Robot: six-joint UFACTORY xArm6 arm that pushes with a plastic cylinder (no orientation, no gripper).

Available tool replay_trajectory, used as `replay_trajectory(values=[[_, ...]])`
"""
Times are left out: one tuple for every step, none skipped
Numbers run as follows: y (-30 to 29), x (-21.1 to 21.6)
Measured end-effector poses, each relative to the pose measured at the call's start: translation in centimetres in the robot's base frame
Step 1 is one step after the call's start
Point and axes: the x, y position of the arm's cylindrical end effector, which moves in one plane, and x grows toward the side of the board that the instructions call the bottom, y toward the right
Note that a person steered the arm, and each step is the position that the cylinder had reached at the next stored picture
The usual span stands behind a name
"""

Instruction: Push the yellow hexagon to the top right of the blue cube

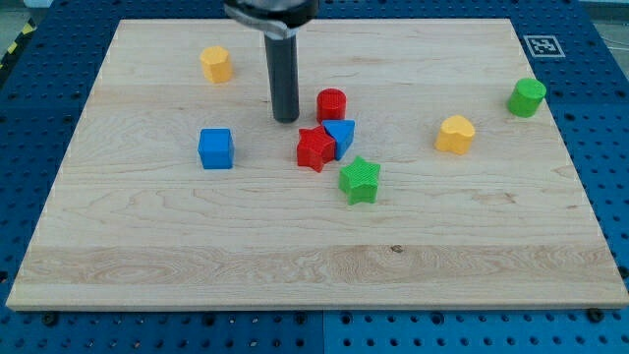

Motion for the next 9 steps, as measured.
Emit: replay_trajectory(values=[[-0.3, -3.7], [-1.9, -6.1], [-3.8, -7.9], [-5.7, -9.8], [-7.3, -11.9], [-9.6, -13.8], [-11.2, -13.2], [-11.3, -10.9], [-8.9, -6.7]])
